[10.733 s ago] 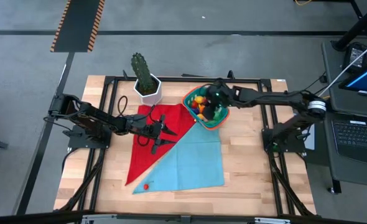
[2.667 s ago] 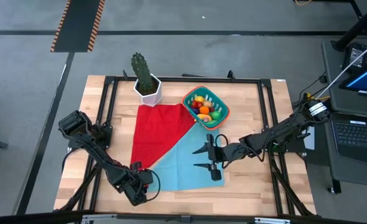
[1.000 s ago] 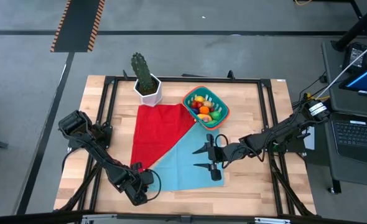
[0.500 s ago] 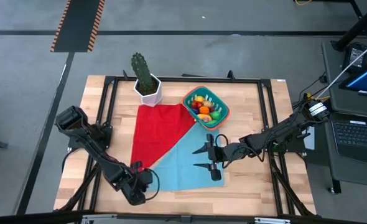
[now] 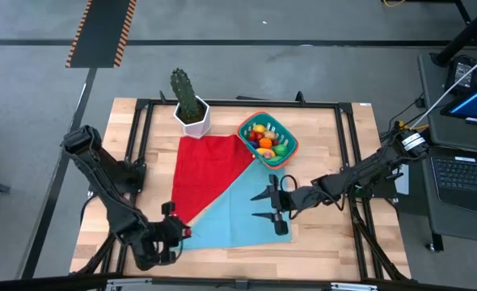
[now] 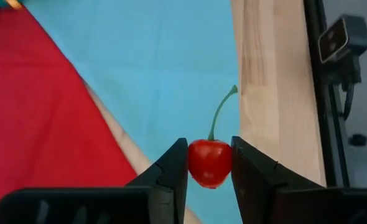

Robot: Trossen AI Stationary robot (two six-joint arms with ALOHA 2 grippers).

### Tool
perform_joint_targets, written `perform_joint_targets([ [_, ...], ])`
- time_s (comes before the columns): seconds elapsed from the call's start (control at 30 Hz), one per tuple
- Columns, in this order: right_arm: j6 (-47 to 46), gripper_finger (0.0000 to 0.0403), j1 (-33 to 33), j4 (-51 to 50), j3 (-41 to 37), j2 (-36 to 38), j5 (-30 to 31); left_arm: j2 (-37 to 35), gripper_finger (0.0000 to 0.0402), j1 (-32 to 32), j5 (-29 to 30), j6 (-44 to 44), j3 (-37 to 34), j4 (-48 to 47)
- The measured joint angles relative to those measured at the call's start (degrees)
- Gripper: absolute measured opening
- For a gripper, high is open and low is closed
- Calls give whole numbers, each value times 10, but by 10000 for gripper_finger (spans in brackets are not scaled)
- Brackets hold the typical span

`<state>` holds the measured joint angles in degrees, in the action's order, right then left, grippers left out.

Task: Build produce basket
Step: Put the red cherry into the blue basket

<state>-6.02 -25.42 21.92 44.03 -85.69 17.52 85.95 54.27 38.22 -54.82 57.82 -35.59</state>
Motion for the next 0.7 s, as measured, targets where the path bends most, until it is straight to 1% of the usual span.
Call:
perform_joint_targets([
  [0.07, -13, 228, -12, -7, 0, 1, 5, -10, 88, 12, 25, 0, -2, -3],
  [0.13, -24, 228, -30, -12, -3, 1, 26, -17, 87, 24, 59, 0, -10, -3],
  [0.3, -41, 228, -82, -2, -22, 5, 126, -25, 87, 39, 121, -1, -33, 12],
  [0.37, -42, 228, -97, 19, -32, 5, 144, -24, 87, 39, 136, 1, -45, 34],
  [0.5, -30, 228, -119, 93, -56, 5, 144, -24, 89, 31, 148, 24, -81, 119],
  [0.7, 5, 228, -136, 201, -89, 5, 144, -24, 87, 17, 168, 137, -150, 333],
])
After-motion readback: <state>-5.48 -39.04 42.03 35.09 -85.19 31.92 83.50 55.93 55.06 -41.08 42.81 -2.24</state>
